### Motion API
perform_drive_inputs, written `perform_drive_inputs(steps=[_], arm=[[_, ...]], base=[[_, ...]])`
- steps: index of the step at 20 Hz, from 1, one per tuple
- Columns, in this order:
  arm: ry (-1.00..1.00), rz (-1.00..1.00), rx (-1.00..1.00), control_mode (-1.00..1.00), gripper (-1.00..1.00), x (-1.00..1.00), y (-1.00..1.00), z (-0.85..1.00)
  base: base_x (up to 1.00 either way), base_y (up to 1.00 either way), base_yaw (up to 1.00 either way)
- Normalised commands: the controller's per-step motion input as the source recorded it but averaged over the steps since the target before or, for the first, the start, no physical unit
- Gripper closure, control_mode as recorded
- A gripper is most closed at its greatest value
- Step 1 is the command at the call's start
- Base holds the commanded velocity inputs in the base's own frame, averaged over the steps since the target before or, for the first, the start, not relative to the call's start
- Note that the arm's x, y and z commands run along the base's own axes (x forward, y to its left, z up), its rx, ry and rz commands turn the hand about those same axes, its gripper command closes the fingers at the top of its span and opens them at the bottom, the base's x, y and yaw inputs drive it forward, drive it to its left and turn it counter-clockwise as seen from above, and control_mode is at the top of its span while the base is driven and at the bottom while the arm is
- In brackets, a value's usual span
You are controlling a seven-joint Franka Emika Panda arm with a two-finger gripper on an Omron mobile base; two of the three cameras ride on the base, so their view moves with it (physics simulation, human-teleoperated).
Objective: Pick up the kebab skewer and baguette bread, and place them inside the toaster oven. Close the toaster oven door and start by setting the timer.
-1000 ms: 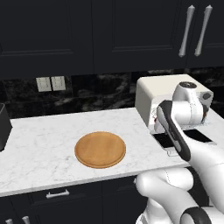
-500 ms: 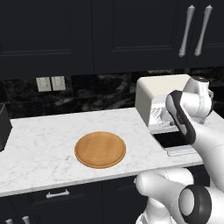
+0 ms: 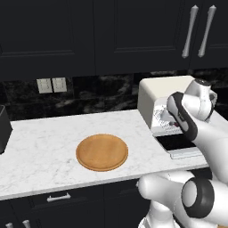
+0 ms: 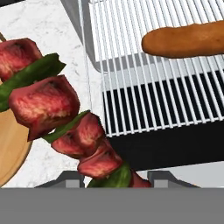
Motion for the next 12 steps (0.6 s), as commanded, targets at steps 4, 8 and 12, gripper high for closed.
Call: perform_drive_inputs(steps=[4,8,12], arm=[[0.0,0.0,0.0,-1.0,1.0,0.39,-0.06,-0.07],[0.0,0.0,0.0,-1.0,1.0,0.23,-0.24,-0.04],[0.0,0.0,0.0,-1.0,1.0,0.12,-0.04,-0.36]], base=[[0.0,0.0,0.0],[0.0,0.0,0.0],[0.0,0.0,0.0]])
